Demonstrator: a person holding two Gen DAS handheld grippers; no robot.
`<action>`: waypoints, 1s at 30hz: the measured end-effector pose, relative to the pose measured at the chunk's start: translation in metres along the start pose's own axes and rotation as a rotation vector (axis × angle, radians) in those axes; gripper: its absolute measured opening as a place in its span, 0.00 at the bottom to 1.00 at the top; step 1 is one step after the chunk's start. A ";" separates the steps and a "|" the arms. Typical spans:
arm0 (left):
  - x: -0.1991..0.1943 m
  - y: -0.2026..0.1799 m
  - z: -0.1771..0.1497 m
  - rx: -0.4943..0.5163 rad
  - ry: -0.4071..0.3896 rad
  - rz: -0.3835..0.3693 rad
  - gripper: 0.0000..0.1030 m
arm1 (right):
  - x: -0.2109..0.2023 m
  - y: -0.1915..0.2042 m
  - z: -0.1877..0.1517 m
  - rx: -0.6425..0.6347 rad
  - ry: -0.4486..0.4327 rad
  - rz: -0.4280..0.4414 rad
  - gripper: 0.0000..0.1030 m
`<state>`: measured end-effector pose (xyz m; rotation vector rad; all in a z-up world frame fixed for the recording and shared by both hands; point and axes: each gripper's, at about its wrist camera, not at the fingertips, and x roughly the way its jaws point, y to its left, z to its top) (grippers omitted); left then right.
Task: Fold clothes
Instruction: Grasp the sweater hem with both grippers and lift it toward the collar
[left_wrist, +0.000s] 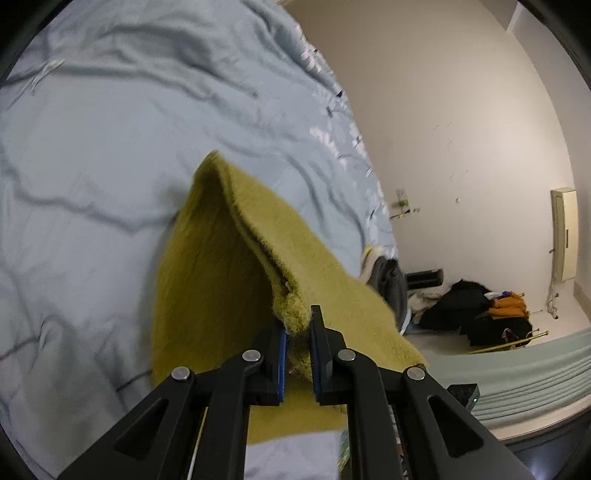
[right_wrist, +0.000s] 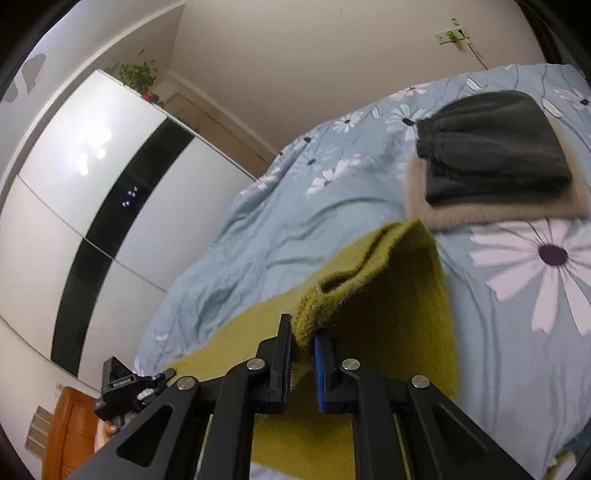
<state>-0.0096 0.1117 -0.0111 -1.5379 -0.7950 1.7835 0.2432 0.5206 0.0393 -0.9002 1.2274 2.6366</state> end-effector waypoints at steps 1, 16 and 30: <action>0.003 0.005 -0.006 -0.006 0.012 0.012 0.10 | 0.001 -0.005 -0.009 0.000 0.011 -0.015 0.11; -0.002 -0.001 -0.033 0.071 0.039 0.022 0.10 | -0.009 -0.047 -0.046 0.149 0.000 0.046 0.11; 0.018 0.034 -0.045 0.023 0.097 0.052 0.11 | 0.013 -0.068 -0.077 0.163 0.098 -0.099 0.11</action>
